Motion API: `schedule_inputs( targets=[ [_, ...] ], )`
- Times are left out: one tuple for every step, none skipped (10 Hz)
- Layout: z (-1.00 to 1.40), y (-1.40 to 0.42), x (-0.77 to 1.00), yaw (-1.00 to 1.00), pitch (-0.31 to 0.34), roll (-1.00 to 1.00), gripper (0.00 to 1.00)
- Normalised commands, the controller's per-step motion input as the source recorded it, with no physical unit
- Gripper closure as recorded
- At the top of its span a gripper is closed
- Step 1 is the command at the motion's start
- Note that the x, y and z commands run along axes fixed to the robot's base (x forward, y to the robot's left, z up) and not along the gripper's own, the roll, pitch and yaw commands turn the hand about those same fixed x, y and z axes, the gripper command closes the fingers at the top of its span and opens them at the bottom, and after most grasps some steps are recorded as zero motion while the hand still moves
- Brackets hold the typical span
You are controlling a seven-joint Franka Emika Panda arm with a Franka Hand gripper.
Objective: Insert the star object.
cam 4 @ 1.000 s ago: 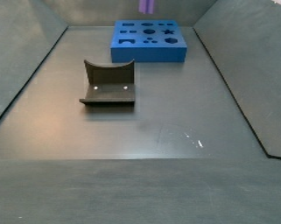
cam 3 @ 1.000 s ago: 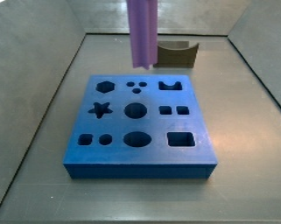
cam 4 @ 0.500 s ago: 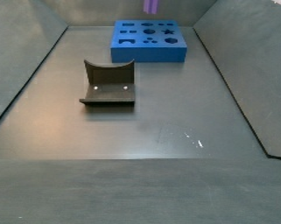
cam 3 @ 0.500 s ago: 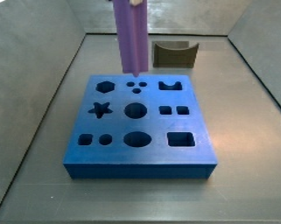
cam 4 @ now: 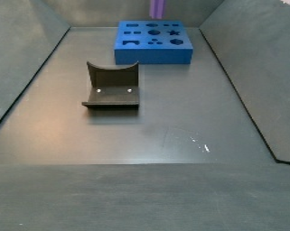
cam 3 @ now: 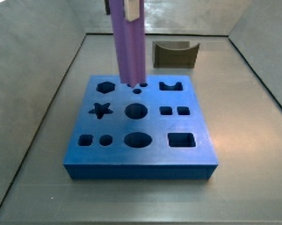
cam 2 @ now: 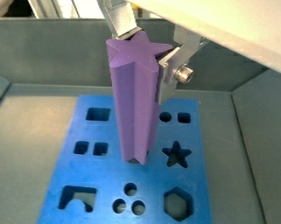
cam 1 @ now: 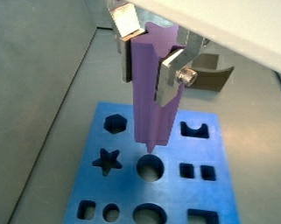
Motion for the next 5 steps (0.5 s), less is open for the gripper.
schedule_inputs(
  targets=[
    [-0.31,-0.07,-0.13,-0.36,0.287,0.06,1.00],
    [-0.39,-0.12,-0.19,-0.31,0.281,0.05,1.00],
    [-0.49,-0.08,-0.32,-0.24,0.209,0.00,1.00],
    [-0.51,-0.03,-0.45,-0.19,0.131,-0.10,1.00],
    [-0.34,-0.07,-0.51,-0.09,0.000,-0.07,1.00]
  ],
)
